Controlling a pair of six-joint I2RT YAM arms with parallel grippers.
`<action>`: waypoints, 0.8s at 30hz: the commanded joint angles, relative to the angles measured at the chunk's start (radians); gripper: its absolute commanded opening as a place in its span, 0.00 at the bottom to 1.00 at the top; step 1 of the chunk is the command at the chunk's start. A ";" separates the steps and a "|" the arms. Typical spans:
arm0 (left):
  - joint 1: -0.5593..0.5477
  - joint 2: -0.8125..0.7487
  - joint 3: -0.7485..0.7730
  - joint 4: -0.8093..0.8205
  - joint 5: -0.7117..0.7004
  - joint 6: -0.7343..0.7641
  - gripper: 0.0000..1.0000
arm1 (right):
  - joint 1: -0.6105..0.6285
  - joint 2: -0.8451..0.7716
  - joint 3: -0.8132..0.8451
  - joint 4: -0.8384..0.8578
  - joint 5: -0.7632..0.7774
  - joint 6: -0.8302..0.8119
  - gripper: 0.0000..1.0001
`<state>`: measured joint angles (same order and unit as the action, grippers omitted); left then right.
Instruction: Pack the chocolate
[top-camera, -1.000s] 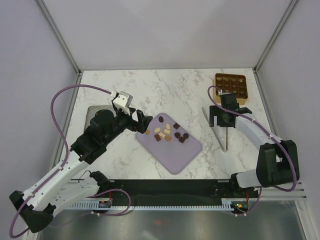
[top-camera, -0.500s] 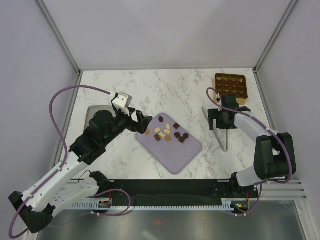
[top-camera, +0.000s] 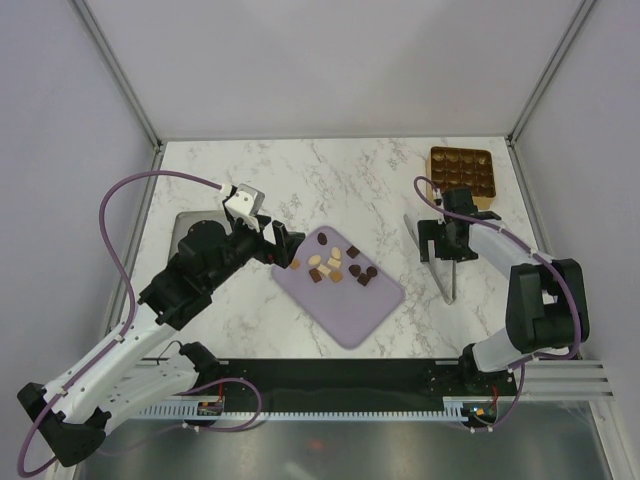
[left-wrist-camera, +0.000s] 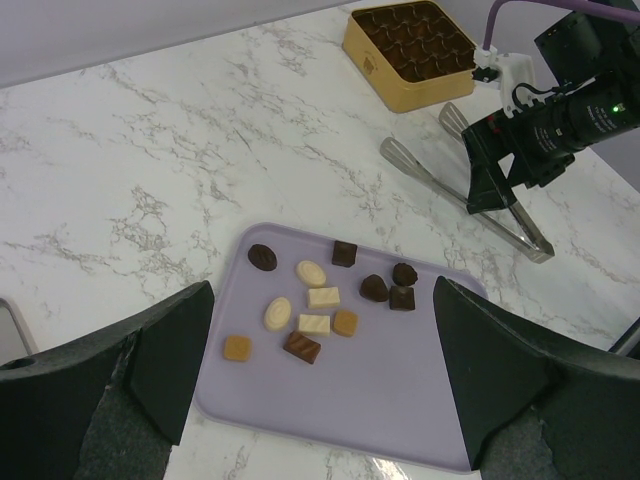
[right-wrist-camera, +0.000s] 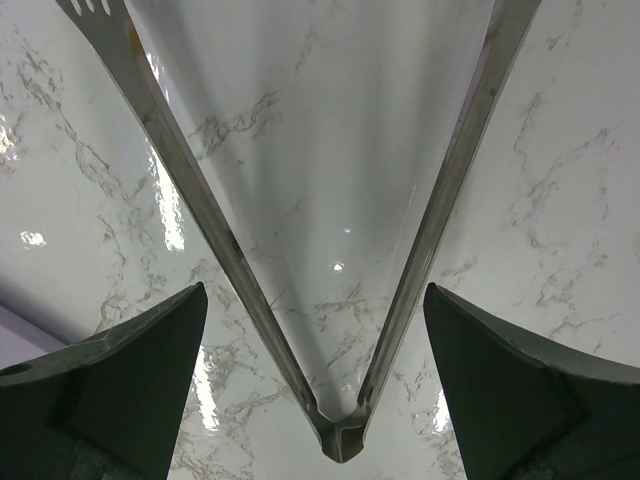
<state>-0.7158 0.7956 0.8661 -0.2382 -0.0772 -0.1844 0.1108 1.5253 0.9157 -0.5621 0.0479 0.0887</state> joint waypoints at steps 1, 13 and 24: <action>-0.005 -0.012 0.008 0.025 -0.015 0.042 0.98 | -0.010 0.012 0.040 -0.012 -0.003 -0.010 0.98; -0.007 -0.010 0.007 0.028 -0.007 0.043 0.98 | -0.022 0.074 0.061 -0.019 -0.034 -0.029 0.98; -0.010 -0.007 0.004 0.028 -0.021 0.051 0.98 | -0.025 0.121 0.057 0.034 -0.077 -0.060 0.97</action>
<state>-0.7170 0.7956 0.8661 -0.2379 -0.0776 -0.1772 0.0883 1.6356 0.9489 -0.5602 0.0086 0.0547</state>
